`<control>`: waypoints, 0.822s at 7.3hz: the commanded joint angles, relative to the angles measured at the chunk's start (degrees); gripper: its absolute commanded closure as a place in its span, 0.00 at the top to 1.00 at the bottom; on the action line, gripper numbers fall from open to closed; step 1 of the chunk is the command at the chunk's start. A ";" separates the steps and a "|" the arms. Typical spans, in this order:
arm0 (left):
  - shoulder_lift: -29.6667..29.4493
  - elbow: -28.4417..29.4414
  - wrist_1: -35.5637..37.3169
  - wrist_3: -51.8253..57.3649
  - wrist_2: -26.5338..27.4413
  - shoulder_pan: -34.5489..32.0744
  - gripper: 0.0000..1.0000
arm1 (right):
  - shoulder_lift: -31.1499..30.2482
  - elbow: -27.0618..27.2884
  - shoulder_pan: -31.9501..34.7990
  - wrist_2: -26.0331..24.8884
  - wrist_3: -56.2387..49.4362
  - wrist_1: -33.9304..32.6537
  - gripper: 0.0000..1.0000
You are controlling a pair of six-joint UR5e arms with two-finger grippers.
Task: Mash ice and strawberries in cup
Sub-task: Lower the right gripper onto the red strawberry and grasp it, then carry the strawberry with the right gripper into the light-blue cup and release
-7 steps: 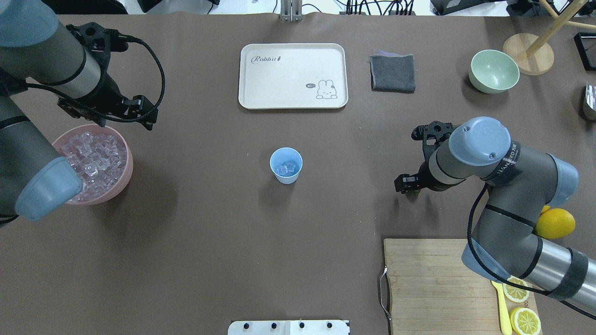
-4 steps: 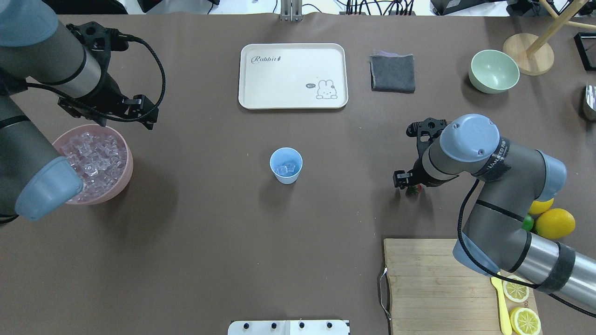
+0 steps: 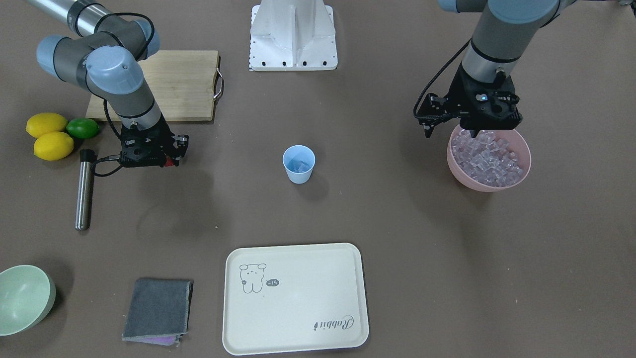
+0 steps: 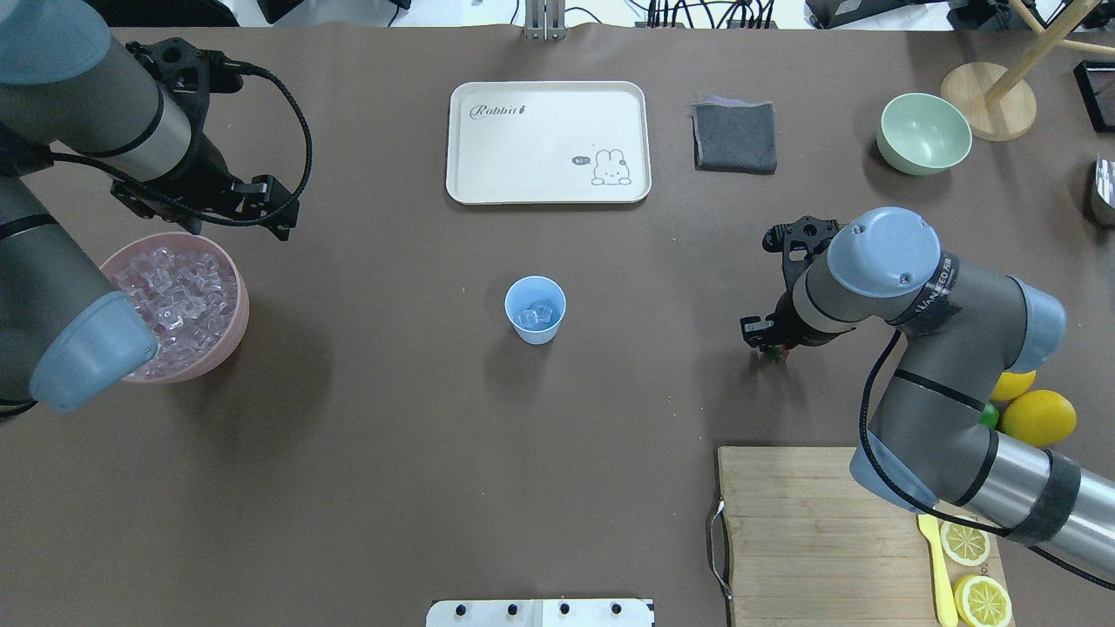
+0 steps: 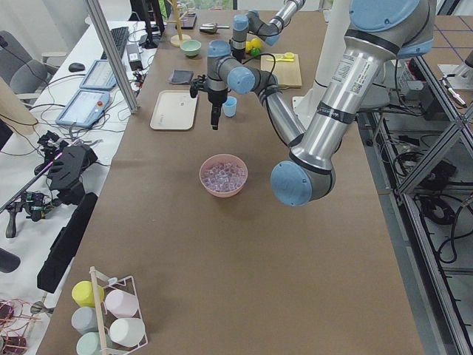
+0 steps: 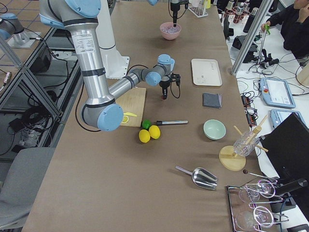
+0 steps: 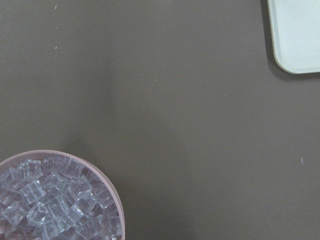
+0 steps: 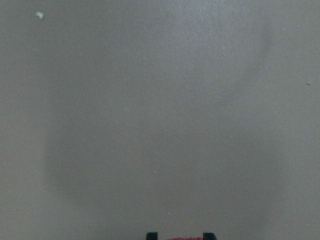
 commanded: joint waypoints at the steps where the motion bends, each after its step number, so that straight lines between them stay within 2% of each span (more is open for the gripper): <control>1: -0.04 0.17 0.00 -0.37 0.00 0.05 0.97 | 3.11 4.14 2.20 3.29 0.63 -0.99 0.00; 4: 0.58 -0.01 -0.09 0.42 0.00 -0.73 0.97 | 14.26 3.72 1.42 3.20 5.53 -6.79 0.00; 6: 0.58 0.25 -0.09 1.13 0.00 -0.83 0.97 | 22.43 2.06 -1.13 2.50 12.47 -10.21 0.00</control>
